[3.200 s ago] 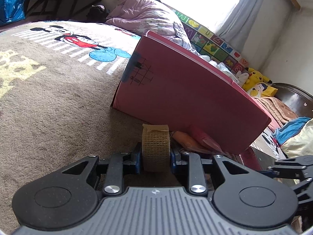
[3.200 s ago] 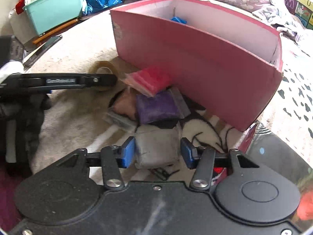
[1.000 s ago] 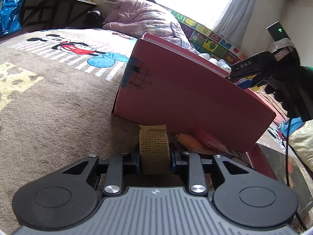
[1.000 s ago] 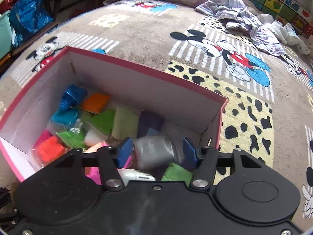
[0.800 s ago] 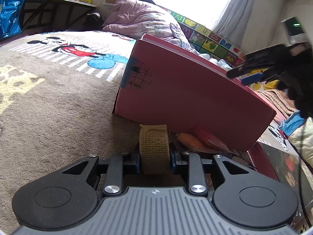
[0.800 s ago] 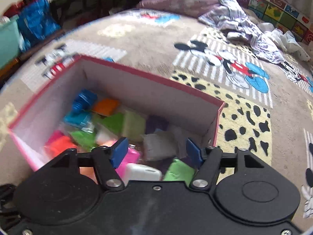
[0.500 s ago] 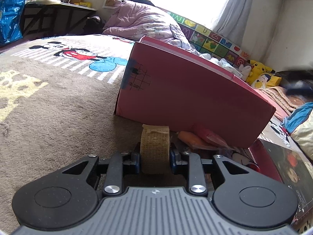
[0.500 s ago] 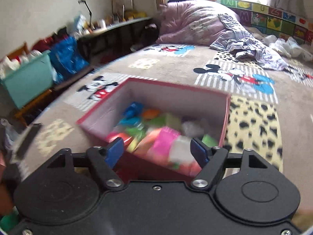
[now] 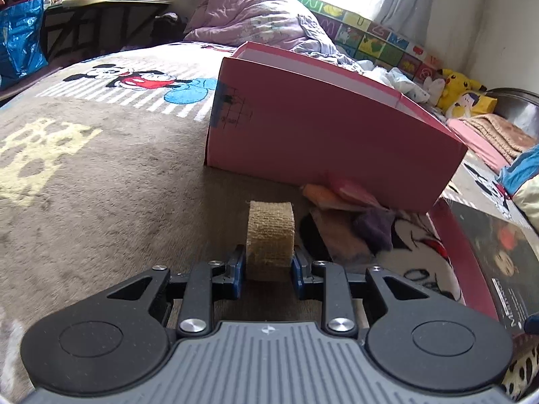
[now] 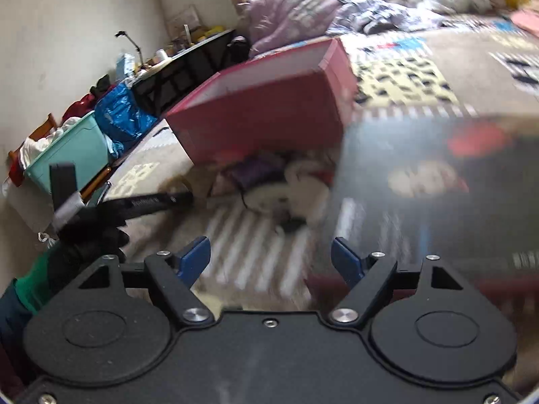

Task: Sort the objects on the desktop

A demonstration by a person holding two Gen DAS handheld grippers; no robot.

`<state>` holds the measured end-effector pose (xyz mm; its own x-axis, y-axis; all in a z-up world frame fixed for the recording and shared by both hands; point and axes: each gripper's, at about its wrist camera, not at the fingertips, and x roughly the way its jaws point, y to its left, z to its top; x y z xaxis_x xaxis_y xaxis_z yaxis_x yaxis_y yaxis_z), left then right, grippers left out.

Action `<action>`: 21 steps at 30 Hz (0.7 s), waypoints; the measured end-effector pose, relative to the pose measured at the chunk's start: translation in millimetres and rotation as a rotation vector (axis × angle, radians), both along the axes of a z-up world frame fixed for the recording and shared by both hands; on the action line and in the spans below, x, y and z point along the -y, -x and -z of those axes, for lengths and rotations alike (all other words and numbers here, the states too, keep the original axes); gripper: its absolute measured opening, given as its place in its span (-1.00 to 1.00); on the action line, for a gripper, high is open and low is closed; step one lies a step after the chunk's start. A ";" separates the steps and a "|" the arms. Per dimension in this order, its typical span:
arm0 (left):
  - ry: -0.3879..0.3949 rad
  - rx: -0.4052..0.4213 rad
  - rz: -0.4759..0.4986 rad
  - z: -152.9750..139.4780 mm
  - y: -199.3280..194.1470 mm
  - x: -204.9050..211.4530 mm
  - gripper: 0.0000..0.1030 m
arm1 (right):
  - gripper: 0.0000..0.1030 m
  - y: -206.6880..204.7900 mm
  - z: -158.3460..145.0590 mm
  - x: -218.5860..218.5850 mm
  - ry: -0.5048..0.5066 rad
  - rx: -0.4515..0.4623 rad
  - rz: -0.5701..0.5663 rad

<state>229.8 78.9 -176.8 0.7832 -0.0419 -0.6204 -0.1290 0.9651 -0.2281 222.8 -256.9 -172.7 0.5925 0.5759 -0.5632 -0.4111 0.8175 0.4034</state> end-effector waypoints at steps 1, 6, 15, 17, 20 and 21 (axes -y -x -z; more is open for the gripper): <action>-0.005 -0.001 0.000 -1.8 2.1 1.0 -0.49 | 0.54 3.4 2.3 5.9 -0.006 -0.001 0.009; -0.032 -0.012 0.003 -8.7 9.2 6.6 -0.49 | 0.57 17.0 15.7 37.0 -0.070 -0.010 0.084; -0.069 -0.014 0.020 -26.2 22.3 19.5 -0.49 | 0.58 35.8 29.2 40.7 -0.085 0.081 0.088; -0.078 -0.005 0.024 -33.1 23.6 21.9 -0.49 | 0.58 36.3 31.4 36.3 -0.067 0.090 0.064; -0.089 0.018 0.036 -45.8 23.4 24.7 -0.49 | 0.58 36.9 32.5 32.9 -0.059 0.100 0.041; -0.082 0.026 0.039 -50.1 22.6 24.9 -0.49 | 0.59 36.9 32.8 33.4 -0.067 0.101 0.040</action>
<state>207.2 54.0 -126.7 0.7981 -0.0226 -0.6021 -0.0859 0.9848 -0.1508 185.9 -290.2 -205.5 0.6671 0.5855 -0.4606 -0.4202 0.8063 0.4162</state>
